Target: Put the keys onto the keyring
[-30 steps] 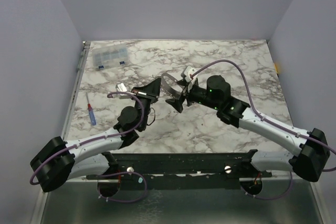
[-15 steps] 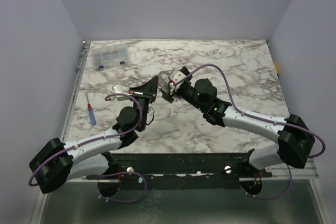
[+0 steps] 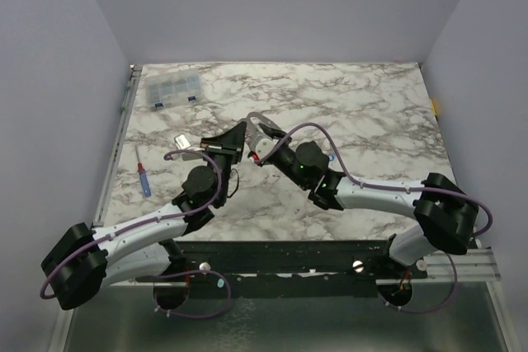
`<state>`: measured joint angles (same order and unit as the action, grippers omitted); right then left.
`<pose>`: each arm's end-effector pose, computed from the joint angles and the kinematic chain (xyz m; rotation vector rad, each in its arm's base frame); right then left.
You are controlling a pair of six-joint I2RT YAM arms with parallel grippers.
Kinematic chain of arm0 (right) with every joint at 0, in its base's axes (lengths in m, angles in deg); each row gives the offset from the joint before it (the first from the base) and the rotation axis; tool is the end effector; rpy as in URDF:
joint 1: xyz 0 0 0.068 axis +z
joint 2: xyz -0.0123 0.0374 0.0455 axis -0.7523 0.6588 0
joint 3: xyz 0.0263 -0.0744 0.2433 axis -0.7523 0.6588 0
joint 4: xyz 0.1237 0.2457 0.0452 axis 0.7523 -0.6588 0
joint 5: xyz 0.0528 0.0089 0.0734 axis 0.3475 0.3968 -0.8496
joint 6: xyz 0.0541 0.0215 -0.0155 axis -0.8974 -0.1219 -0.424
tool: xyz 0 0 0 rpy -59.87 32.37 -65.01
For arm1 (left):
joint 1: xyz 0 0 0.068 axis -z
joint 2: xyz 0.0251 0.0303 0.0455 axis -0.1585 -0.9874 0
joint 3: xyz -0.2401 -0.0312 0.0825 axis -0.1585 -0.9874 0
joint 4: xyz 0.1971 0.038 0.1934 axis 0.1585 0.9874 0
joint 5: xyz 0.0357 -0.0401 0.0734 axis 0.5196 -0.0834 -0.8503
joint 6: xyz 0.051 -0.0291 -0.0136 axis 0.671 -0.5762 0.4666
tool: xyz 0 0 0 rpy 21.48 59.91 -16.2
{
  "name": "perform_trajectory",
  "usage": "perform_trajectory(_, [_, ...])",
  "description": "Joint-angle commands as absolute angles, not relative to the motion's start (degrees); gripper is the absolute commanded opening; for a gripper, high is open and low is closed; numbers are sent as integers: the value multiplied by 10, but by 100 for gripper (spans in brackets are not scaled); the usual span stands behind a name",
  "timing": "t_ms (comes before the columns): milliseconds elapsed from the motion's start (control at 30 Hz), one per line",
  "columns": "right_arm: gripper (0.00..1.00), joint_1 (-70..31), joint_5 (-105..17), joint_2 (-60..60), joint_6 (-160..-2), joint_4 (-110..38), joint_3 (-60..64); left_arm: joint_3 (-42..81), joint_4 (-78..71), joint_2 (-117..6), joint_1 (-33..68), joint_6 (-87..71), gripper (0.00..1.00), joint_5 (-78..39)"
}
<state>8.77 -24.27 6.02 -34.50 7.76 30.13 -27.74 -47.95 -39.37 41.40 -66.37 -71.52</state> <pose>0.2044 0.3040 0.2459 -1.0133 1.1233 0.0910 0.1815 -0.1718 0.2492 -0.9135 1.2272 -1.2114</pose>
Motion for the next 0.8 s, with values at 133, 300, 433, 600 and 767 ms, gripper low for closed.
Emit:
perform_trajectory(133, [1,90,-220,-12,-335,48,308,-313,-477,-325,422,-652,60,-646])
perform_trajectory(300, [1,90,-254,-78,-374,-60,305,-352,-448,-224,421,-500,86,-585])
perform_trajectory(433, [1,91,-296,-150,-419,-191,286,-348,-342,-126,420,-357,87,-534])
perform_trajectory(600, [1,91,-360,-233,-491,-357,264,-316,-236,-58,419,-174,77,-442])
perform_trajectory(767, [1,90,-433,-267,-533,-476,222,-264,-196,-101,419,-35,67,-308])
